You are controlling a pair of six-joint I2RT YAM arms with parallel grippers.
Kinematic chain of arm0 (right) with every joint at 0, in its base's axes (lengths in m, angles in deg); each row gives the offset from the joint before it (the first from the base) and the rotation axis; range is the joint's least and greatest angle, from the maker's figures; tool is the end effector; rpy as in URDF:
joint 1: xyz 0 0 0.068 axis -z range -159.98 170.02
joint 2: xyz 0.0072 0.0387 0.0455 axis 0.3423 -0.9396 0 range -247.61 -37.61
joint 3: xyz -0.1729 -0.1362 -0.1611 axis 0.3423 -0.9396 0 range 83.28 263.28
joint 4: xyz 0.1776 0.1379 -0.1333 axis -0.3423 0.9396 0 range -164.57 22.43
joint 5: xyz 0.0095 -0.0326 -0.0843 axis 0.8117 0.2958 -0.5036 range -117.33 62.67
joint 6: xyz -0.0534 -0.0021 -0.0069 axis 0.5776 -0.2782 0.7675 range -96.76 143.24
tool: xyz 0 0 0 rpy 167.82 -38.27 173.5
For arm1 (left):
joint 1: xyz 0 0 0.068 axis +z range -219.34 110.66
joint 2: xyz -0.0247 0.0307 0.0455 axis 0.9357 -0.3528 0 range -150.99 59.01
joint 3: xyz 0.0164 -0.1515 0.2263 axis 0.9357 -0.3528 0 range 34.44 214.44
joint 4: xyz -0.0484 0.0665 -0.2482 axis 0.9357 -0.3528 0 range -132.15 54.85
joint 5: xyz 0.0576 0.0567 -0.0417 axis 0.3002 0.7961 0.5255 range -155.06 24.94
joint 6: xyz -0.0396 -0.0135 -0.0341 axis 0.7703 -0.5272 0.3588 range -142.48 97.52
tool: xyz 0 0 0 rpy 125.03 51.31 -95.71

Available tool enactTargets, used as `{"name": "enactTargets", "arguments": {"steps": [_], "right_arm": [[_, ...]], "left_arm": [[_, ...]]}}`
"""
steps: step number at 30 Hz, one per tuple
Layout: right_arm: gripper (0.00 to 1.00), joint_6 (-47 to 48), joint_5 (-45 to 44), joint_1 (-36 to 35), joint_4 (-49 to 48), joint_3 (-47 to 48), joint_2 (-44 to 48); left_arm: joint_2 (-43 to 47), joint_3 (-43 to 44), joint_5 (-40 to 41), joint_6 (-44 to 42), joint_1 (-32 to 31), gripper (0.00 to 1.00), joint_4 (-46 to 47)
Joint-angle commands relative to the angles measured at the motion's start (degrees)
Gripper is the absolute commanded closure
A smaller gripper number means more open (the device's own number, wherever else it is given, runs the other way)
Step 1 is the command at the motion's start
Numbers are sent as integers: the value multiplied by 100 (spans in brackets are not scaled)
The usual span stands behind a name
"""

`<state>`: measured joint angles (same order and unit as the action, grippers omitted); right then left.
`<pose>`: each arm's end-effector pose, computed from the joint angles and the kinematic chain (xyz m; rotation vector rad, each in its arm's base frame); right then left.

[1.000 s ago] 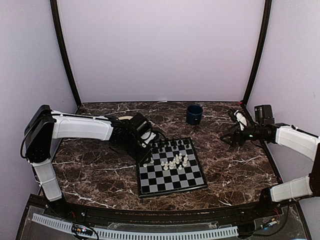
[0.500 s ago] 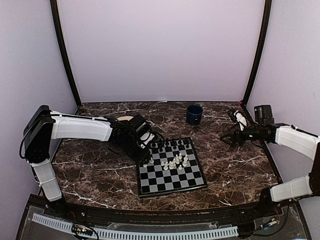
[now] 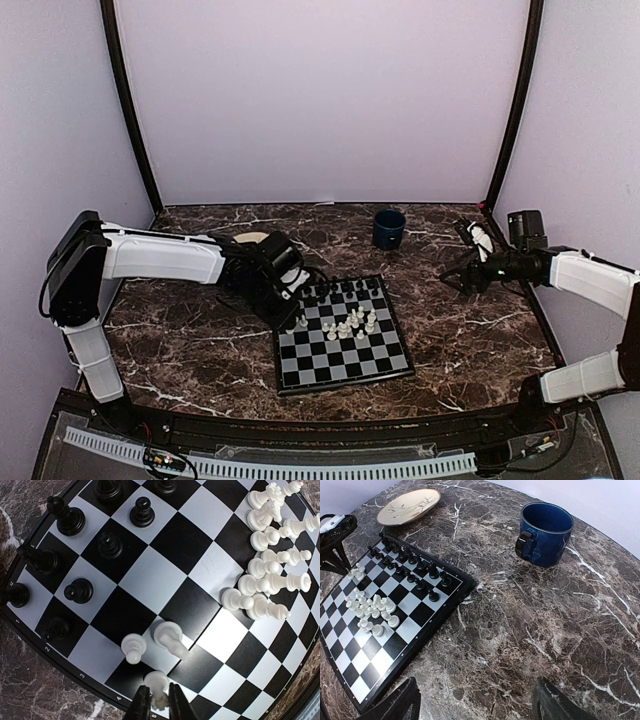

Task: Set up the chess pieces on the board
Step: Pick up the rook from the chessboard.

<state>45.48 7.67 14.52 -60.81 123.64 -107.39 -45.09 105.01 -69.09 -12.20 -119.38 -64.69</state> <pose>0.2437 0.0439 0.2226 -0.8184 2.0628 0.5472 0.2365 -0.2862 0.1865 0.9536 2.5693 -0.4131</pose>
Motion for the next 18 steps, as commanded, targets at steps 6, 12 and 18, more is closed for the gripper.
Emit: {"name": "enactTargets", "arguments": {"steps": [6,12,18], "right_arm": [[24,52,132,25,-63,28,-2],[24,47,147,22,-50,36,10],[24,62,177,22,-40,38,24]], "left_arm": [[414,61,-134,-143,-192,95,-406],[1015,-204,-643,-565,-468,96,-499],[1194,-481,-1111,-944,-849,97,-752]]}}
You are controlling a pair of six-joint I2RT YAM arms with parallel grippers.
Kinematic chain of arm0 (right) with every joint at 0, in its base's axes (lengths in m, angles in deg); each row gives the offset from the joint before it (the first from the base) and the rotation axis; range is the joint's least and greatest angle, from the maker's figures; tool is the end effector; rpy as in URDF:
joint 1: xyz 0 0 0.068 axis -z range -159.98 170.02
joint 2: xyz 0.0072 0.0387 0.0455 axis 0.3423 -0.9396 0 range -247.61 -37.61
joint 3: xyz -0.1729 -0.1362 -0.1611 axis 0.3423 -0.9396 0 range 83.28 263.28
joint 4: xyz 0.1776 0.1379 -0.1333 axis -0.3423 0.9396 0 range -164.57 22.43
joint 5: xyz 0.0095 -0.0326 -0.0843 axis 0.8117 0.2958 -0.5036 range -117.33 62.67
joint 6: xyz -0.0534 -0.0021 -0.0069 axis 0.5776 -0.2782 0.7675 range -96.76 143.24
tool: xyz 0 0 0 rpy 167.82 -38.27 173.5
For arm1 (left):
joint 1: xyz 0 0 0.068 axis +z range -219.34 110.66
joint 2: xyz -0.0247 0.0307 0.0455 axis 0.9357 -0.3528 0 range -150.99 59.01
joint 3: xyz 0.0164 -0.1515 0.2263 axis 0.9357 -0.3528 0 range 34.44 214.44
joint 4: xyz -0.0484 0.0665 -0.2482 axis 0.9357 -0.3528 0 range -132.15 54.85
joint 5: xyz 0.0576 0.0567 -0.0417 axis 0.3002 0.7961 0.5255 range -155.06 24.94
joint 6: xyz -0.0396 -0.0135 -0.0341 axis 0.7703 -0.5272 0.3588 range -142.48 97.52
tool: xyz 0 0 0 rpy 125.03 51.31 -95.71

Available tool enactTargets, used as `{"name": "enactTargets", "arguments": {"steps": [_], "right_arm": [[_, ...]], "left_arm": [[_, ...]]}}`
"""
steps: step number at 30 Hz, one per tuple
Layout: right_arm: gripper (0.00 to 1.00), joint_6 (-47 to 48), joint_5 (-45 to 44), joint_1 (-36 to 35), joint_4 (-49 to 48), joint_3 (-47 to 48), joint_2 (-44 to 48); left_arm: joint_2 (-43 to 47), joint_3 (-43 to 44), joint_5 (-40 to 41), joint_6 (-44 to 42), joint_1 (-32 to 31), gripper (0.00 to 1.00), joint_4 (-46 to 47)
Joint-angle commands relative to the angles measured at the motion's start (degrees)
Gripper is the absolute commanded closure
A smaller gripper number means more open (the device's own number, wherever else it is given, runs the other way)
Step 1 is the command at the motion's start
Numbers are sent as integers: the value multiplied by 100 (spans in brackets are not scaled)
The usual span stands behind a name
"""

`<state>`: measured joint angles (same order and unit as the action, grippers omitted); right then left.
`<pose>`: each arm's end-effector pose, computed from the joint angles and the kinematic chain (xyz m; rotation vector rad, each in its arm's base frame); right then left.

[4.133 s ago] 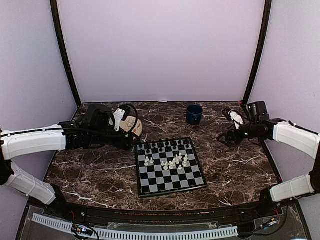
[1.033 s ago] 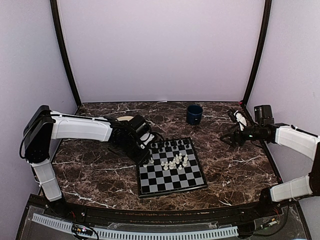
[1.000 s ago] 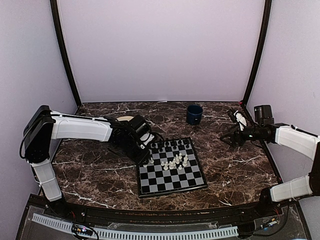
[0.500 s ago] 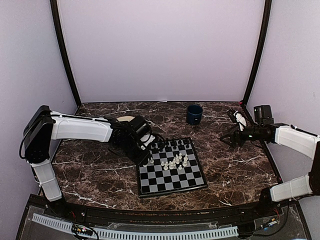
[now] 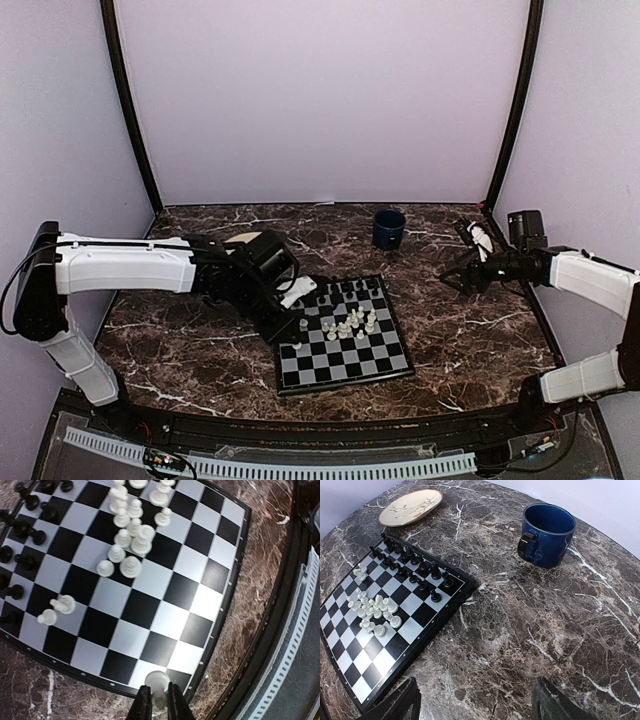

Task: Set up the chess pieces on the board
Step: Pick up the rook from the chessboard, then place the rook at a1.

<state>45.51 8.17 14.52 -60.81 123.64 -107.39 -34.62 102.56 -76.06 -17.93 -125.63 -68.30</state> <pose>0.2435 0.0442 0.2227 -0.8222 2.0586 0.5566 0.1832 -0.2869 0.2325 1.2441 2.3982 -0.6080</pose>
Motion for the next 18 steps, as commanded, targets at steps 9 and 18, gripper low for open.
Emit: {"name": "enactTargets", "arguments": {"steps": [9,18], "right_arm": [[24,76,132,22,-36,40,27],[24,109,134,25,-14,40,12]], "left_arm": [[5,-350,-381,-460,-425,98,-540],[-335,-317,-404,-571,-517,97,-484]]}}
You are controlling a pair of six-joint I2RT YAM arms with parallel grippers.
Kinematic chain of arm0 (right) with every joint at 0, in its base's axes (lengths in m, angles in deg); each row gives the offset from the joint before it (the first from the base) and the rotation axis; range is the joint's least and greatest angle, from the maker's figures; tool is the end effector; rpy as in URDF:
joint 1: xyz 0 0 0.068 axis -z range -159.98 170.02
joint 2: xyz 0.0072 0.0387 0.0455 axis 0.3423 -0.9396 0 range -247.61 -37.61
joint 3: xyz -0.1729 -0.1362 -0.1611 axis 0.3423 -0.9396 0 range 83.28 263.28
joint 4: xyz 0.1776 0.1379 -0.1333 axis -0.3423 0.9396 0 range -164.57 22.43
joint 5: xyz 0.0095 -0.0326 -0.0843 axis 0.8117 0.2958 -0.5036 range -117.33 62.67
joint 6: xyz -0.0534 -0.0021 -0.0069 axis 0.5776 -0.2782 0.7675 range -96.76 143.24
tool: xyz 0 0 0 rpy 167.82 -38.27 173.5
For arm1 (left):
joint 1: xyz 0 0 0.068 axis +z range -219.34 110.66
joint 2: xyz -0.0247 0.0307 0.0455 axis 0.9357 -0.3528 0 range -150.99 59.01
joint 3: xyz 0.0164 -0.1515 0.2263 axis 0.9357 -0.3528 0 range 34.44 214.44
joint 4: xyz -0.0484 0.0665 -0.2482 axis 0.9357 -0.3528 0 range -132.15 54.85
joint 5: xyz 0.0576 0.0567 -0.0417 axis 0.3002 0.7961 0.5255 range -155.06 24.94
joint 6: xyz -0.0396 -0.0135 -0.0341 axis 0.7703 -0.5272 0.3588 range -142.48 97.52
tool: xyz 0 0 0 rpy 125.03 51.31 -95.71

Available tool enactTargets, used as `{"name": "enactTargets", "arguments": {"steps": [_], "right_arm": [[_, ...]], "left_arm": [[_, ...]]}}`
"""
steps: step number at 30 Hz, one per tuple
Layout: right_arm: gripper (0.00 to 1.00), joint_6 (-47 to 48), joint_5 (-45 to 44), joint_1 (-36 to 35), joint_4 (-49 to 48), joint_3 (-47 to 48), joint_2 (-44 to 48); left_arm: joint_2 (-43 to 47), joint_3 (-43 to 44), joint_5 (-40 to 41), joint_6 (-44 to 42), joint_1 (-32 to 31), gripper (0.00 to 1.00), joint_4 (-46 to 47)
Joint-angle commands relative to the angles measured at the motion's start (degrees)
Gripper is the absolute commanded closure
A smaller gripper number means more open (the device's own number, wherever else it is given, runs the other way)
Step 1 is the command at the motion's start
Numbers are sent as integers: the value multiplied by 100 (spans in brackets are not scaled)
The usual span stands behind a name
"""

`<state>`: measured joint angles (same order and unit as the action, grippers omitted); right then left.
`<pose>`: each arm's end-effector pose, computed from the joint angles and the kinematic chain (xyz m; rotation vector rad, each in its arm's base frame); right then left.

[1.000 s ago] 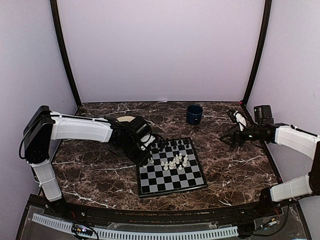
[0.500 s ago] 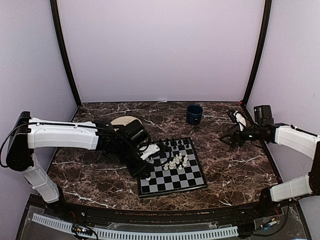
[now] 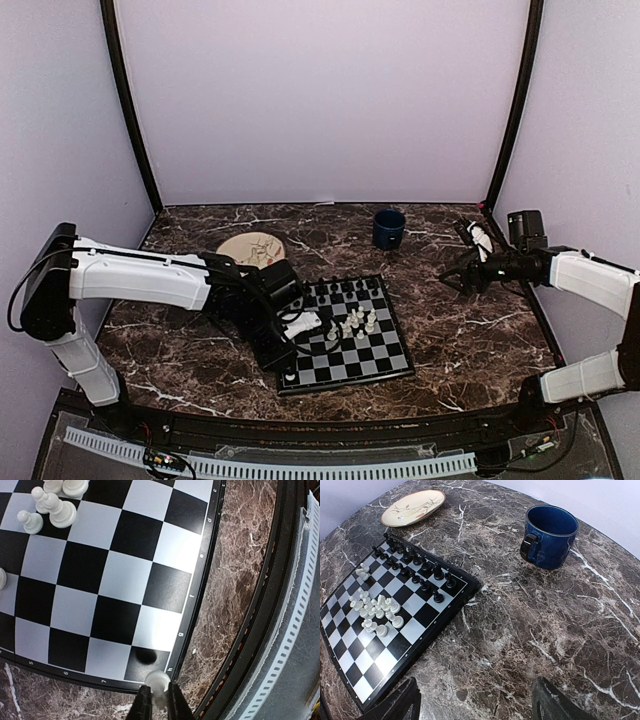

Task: Set up the chess pieces on the board
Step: Place the rook at a1.

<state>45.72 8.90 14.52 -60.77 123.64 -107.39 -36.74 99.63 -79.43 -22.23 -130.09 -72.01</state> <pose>0.2433 0.0445 0.2228 -0.8305 2.0514 0.5690 0.1533 -0.2919 0.2030 1.5070 2.4408 -0.6022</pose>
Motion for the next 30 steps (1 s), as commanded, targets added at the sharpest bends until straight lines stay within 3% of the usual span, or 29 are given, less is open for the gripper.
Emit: {"name": "enactTargets", "arguments": {"steps": [1,26,30], "right_arm": [[24,83,60,23,-18,34,15],[24,133,71,22,25,42,-54],[24,134,78,22,32,47,-53]], "left_arm": [[-154,-24,-63,-147,-83,97,-116],[-311,-103,385,-113,-112,93,202],[-304,-152,308,-117,-112,89,184]]}}
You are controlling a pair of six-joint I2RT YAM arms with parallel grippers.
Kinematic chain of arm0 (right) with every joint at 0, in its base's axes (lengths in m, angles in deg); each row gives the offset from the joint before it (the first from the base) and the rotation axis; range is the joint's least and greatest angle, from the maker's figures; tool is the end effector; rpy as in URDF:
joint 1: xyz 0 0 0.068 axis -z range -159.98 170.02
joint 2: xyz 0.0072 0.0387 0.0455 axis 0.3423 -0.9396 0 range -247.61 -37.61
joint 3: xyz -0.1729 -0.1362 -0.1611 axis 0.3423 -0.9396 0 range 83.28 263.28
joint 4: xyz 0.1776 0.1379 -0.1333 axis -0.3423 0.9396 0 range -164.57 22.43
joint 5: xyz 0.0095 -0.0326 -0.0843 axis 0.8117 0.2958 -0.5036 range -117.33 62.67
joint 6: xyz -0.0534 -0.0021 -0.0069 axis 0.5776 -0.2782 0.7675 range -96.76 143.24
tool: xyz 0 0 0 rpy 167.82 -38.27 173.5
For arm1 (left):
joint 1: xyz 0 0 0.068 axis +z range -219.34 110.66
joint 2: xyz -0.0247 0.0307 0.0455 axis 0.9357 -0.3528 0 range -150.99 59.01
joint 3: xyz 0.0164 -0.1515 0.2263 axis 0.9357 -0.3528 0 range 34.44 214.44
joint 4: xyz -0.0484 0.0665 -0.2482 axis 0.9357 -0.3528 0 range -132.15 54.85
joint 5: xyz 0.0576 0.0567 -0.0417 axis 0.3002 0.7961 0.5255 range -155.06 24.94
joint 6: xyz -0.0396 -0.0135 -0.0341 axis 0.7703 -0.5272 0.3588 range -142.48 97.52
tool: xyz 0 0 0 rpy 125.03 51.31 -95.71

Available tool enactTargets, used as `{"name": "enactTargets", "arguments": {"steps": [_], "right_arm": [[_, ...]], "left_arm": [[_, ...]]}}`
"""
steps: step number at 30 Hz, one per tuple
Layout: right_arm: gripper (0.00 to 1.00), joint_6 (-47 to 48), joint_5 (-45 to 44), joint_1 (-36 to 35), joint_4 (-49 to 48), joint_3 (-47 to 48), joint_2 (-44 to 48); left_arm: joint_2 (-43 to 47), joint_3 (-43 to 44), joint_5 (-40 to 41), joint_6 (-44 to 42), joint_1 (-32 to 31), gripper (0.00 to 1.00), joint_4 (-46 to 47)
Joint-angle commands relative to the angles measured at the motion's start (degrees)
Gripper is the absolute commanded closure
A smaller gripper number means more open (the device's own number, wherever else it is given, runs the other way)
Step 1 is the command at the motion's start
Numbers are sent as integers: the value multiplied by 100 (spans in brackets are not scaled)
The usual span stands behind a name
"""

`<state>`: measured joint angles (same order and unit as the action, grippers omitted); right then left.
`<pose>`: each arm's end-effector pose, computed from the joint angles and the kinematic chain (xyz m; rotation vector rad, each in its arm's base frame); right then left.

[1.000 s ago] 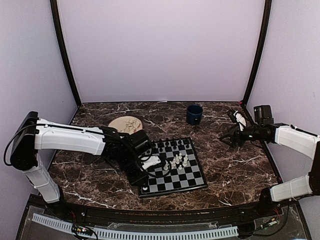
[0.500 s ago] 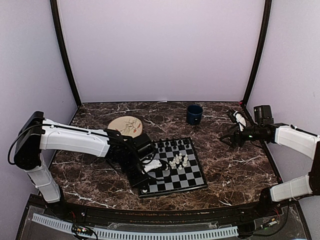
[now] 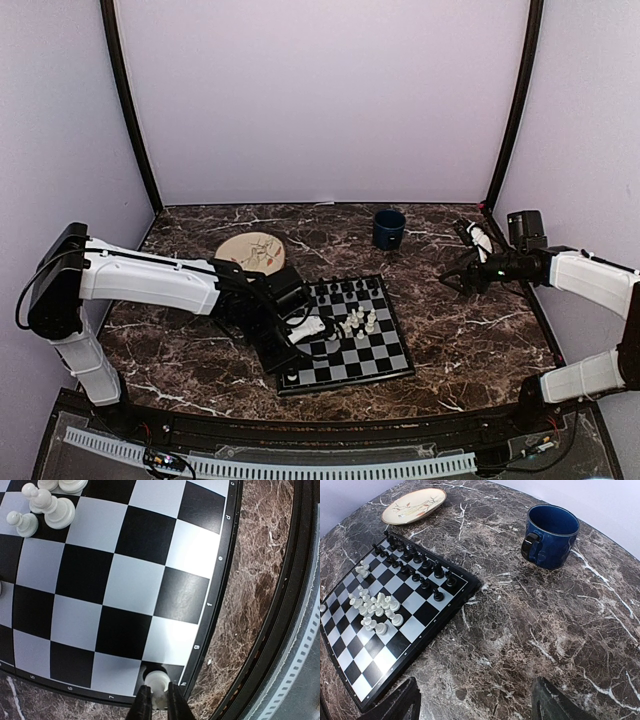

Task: Set up the chess pieces on the board
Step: Place the rook at a1.

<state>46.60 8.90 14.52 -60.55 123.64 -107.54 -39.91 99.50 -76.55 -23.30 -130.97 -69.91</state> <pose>0.2433 0.0445 0.2220 -0.8452 2.0495 0.5633 0.1541 -0.3003 0.1862 1.5369 2.4298 -0.5242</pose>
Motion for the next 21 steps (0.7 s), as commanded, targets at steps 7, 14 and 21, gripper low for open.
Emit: {"name": "enactTargets", "arguments": {"steps": [7,14,21], "right_arm": [[24,46,91,27,13,46,-47],[24,46,97,27,13,46,-40],[24,46,111,23,13,51,-33]], "left_arm": [[83,-212,-86,-67,-29,85,-31],[151,-273,-148,-57,-43,90,-60],[155,-307,-174,-25,-51,91,-54]]}}
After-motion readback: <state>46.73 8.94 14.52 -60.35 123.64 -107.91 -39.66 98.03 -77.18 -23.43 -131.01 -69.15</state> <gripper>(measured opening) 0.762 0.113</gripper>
